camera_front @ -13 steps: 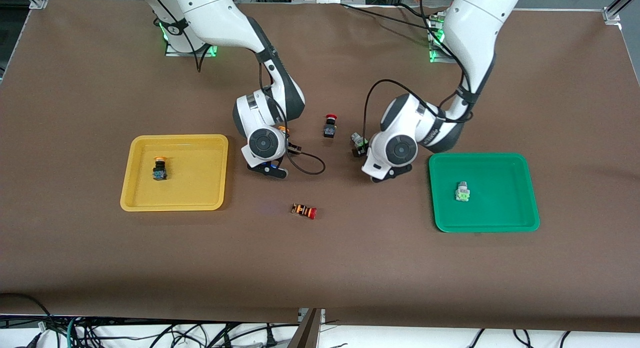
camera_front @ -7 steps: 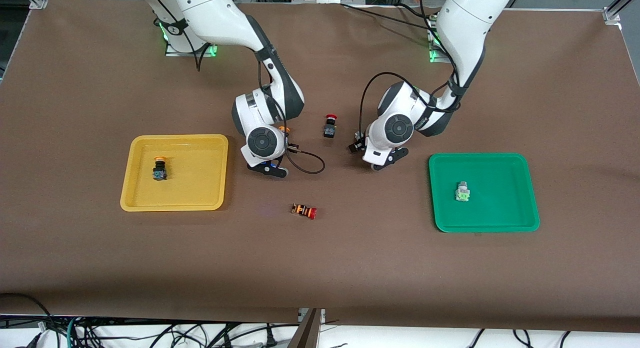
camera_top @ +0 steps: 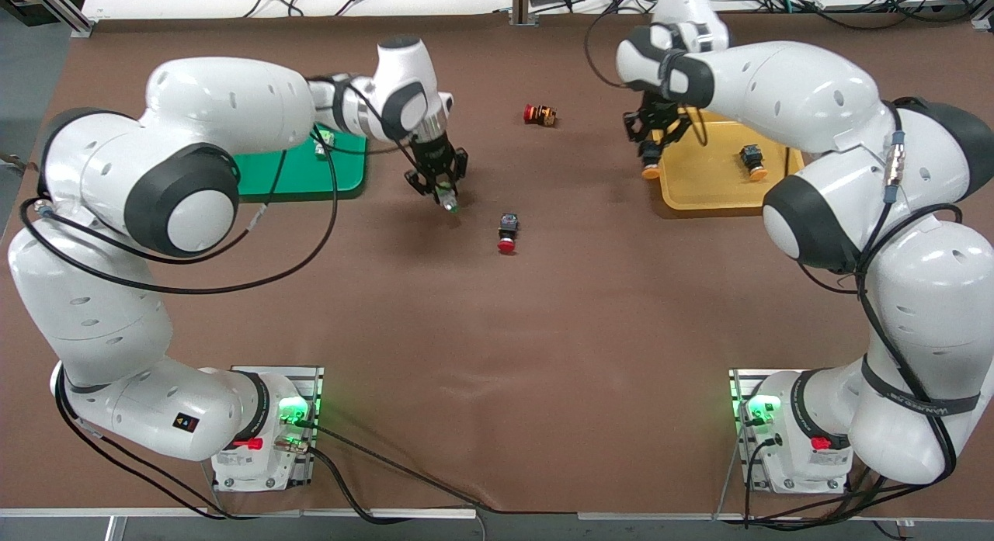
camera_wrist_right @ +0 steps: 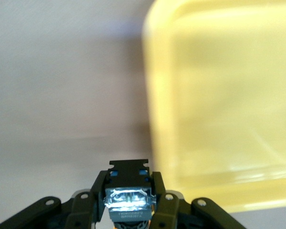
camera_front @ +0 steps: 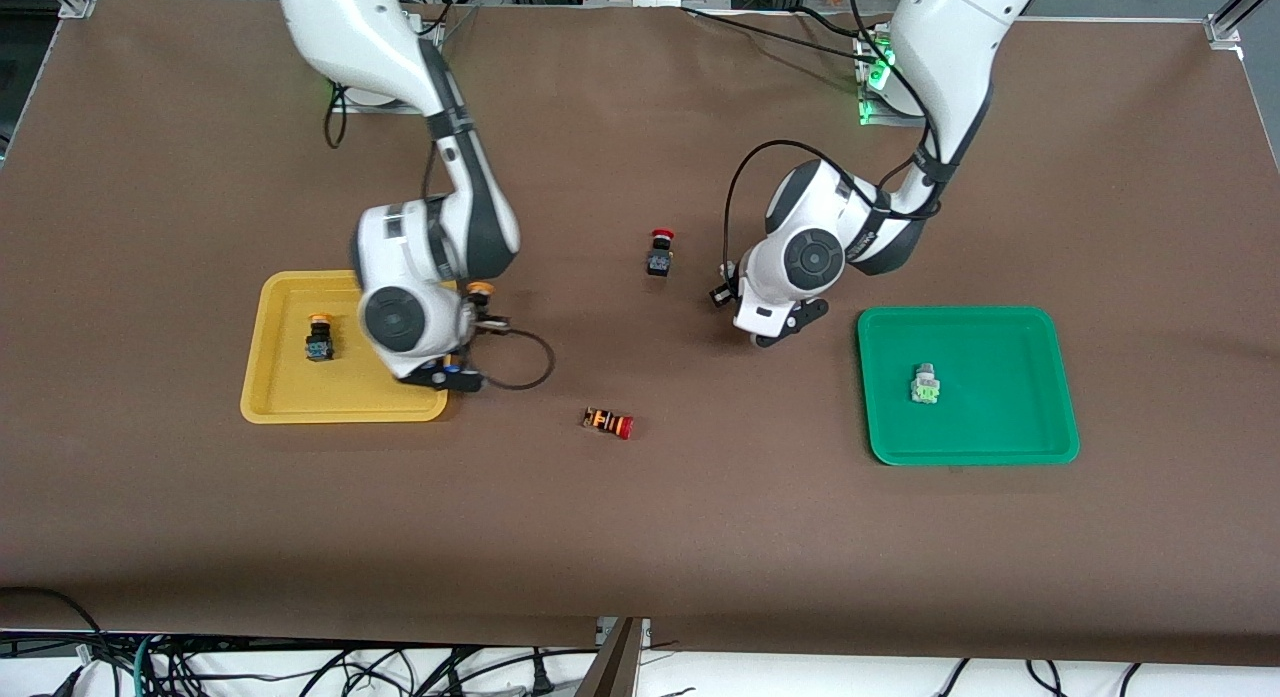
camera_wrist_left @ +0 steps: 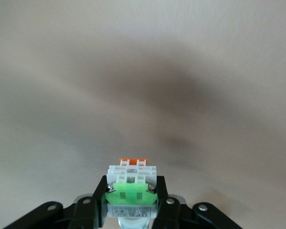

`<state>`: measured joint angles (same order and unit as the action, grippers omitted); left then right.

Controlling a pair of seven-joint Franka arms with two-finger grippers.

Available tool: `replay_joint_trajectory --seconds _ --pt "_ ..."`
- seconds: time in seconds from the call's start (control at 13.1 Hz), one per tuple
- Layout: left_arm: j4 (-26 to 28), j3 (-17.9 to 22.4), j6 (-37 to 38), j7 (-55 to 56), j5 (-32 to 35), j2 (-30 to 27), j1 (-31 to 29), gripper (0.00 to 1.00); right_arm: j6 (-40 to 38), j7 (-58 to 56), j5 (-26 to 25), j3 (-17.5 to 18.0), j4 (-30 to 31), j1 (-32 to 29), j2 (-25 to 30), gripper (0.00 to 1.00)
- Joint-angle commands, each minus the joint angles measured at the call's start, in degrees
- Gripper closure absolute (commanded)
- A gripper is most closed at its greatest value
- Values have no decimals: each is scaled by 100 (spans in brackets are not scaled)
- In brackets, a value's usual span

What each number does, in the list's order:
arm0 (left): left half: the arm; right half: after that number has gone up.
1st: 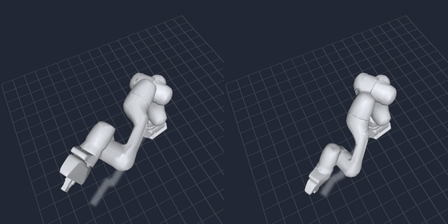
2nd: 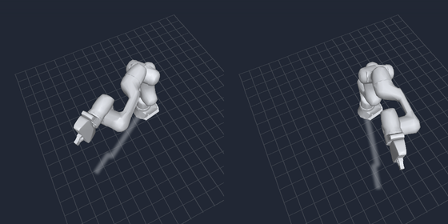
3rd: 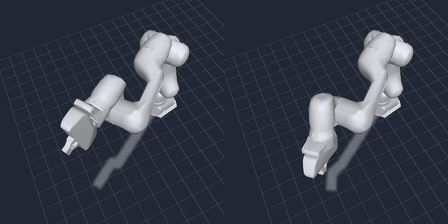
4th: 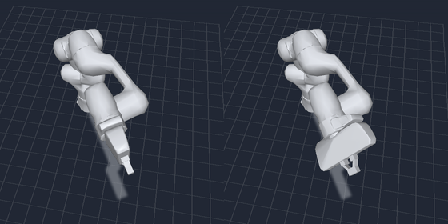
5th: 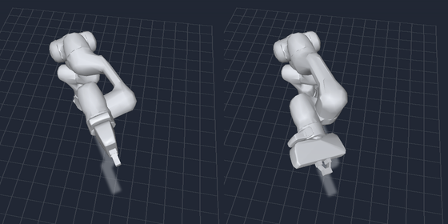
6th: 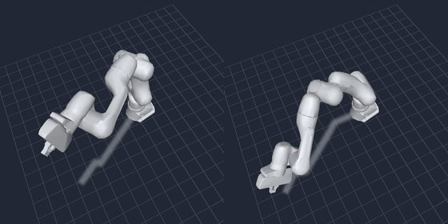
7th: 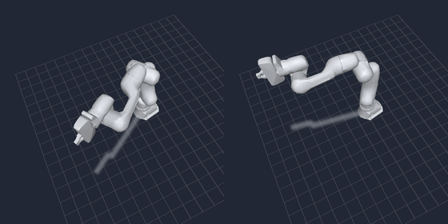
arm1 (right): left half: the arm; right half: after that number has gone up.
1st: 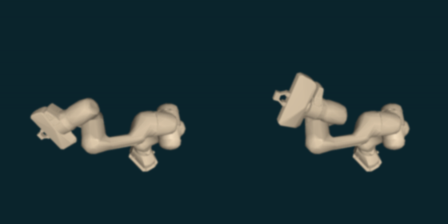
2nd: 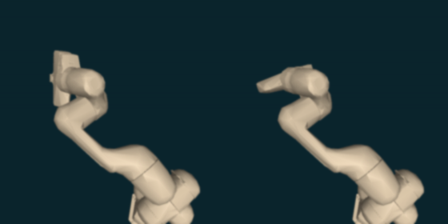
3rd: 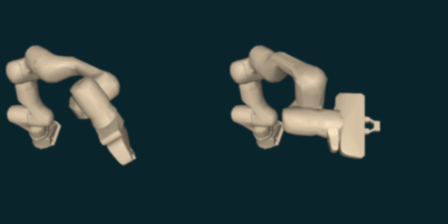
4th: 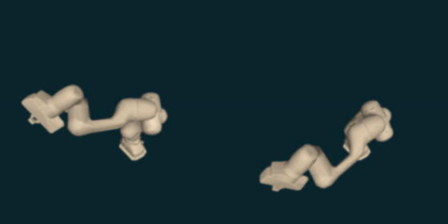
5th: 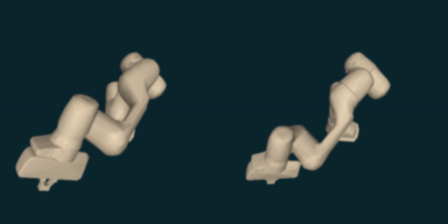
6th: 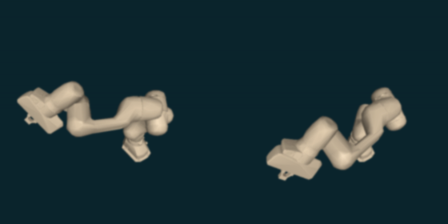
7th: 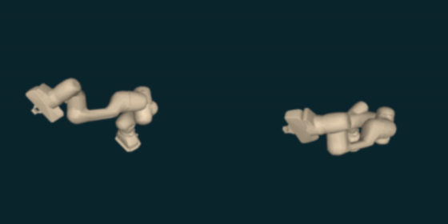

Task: Place green and yellow buttons in trays
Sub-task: 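Carry the second black and green buttons into the yellow and green trays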

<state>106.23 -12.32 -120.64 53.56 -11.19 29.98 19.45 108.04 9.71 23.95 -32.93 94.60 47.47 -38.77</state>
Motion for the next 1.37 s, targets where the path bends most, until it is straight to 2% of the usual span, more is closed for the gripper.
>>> replay_joint_trajectory --seconds 0.0,0.23,0.31,0.38,0.46,0.53,0.69,0.76,0.84,0.92,0.99,1.07,1.15,1.22,1.3 --pt "-882 10 1434 -764 711 -159 -624 100 -46 -1073 4 -117 120 -473 -60 100" --pt "-1200 19 1824 -2309 1398 -159 -1266 100 111 -1638 22 -100 208 -747 -280 100" --pt "-1227 10 1825 -2985 1687 -150 -1599 100 199 -1709 22 -100 226 -783 -289 96" --pt "-1245 10 1781 -3827 1925 -124 -2011 100 209 -1744 30 -100 217 -853 -298 78" --pt "-1358 10 1737 -4514 2014 -19 -2259 100 200 -1736 39 -100 200 -862 -324 27" --pt "-1585 27 1693 -4947 2102 130 -2374 100 174 -1718 39 -100 173 -862 -324 1" --pt "-1588 54 1466 -5118 2690 350 -2664 100 165 -1701 57 -100 68 -871 -324 0" --pt "-1570 54 1290 -5127 2701 560 -2770 100 156 -1657 57 -74 24 -862 -298 0" --pt "-1553 54 1071 -5232 2736 806 -2989 100 147 -1561 -13 170 -2 -975 -228 0" --pt "-1518 54 816 -5389 2736 1026 -3165 100 138 -1377 -396 643 -72 -1377 33 0" --pt "-1500 54 614 -5426 2727 1115 -3254 100 138 -1149 -1122 1326 -90 -1859 288 0" --pt "-1500 54 525 -5435 2701 1159 -3289 91 138 -816 -1782 1924 -82 -2299 517 0" --pt "-1517 54 515 -5435 2666 1142 -3298 27 -62 -613 -2119 2322 -38 -2669 859 0" --pt "-1552 54 524 -5435 2657 1099 -3333 0 -438 -593 -2210 2596 -38 -2942 1193 0" --pt "-1605 45 541 -5435 2648 1002 -3351 0 -755 -593 -2228 2807 -12 -3215 1588 0"
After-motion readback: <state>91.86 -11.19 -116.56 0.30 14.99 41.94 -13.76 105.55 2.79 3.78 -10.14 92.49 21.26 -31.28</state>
